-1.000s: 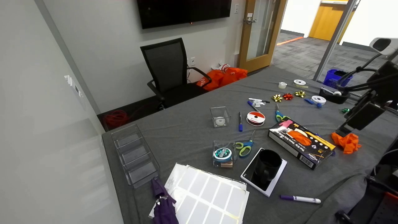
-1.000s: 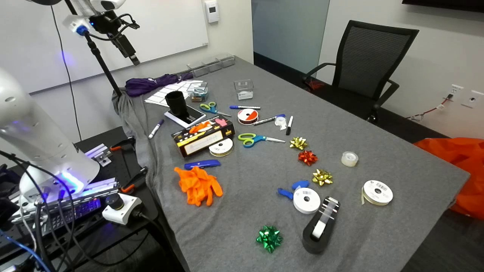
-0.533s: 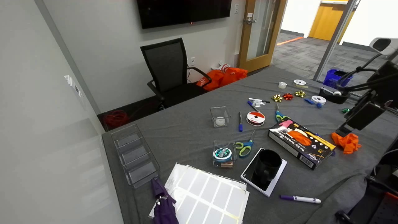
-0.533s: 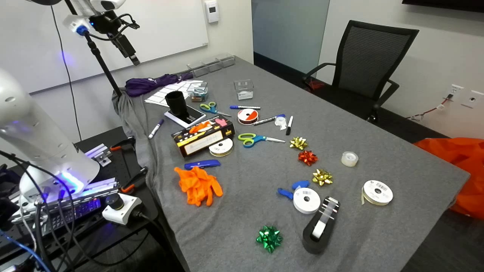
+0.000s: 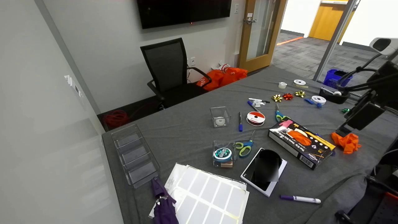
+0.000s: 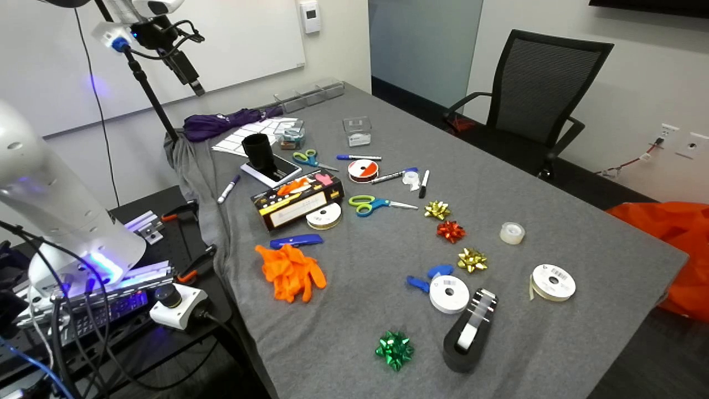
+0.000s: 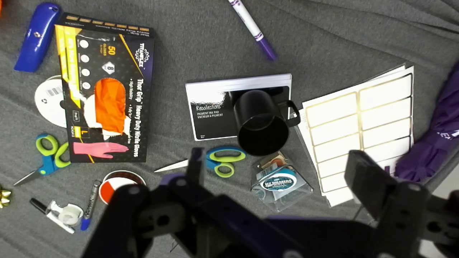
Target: Put one glove in the clear object
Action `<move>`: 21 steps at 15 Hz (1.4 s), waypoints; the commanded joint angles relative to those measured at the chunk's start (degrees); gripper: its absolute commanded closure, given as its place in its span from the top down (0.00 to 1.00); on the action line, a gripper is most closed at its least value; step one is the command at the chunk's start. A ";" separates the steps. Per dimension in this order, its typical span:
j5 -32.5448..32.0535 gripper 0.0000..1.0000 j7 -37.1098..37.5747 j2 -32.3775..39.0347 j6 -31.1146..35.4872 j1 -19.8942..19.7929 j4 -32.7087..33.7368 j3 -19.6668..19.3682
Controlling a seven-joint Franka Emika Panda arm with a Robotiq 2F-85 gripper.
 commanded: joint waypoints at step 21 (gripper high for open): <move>-8.43 1.00 -16.71 17.45 7.99 -0.82 -0.07 -3.08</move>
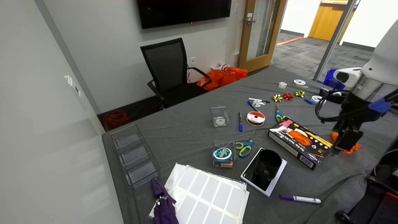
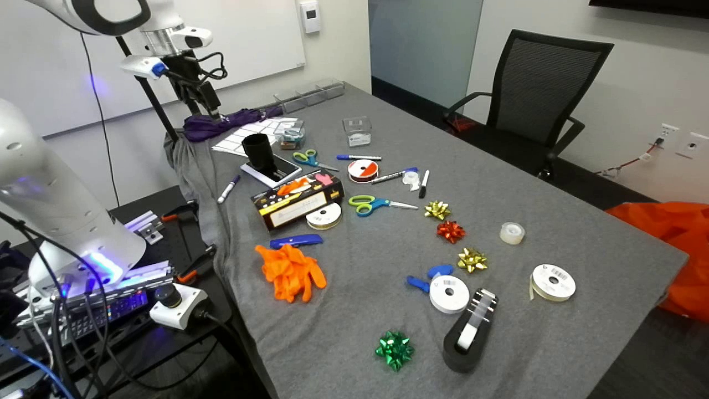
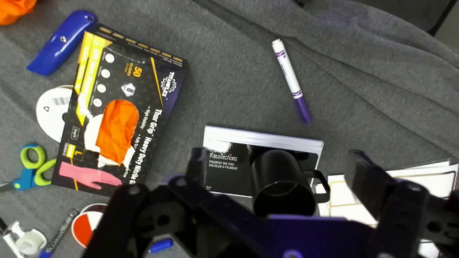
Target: Put one glove in the clear object
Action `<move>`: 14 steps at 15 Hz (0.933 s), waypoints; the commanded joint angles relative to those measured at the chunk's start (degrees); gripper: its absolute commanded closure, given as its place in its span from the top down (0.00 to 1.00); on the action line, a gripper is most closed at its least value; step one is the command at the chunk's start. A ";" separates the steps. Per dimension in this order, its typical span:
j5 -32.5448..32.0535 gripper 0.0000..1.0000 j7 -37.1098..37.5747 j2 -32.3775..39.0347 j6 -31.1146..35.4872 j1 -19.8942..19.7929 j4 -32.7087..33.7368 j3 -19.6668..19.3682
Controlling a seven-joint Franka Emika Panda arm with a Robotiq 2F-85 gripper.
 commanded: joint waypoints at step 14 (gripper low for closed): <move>-2.29 1.00 -9.71 5.87 7.46 -0.25 0.37 -2.08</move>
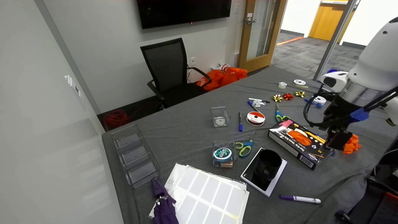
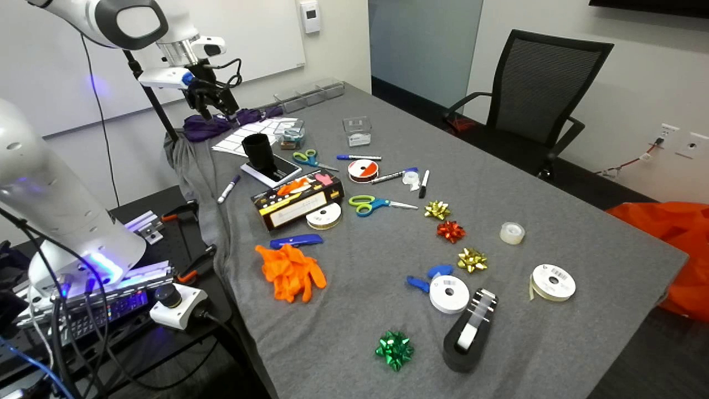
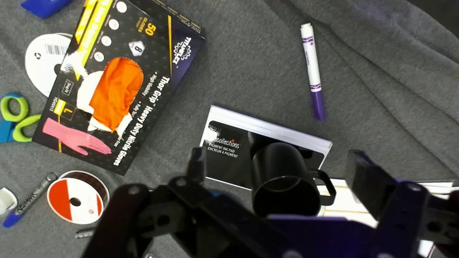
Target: Put one glove in the clear object
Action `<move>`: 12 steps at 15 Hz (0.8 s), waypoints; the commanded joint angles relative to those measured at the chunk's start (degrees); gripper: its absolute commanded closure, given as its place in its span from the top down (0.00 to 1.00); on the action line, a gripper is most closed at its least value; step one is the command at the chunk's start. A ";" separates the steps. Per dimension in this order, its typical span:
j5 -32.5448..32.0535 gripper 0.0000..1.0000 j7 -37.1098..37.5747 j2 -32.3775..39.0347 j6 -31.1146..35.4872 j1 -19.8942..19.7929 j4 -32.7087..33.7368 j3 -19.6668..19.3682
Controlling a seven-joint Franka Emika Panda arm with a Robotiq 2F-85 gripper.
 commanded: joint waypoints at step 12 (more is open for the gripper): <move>-8.05 1.00 12.63 0.71 0.84 -7.12 1.77 3.42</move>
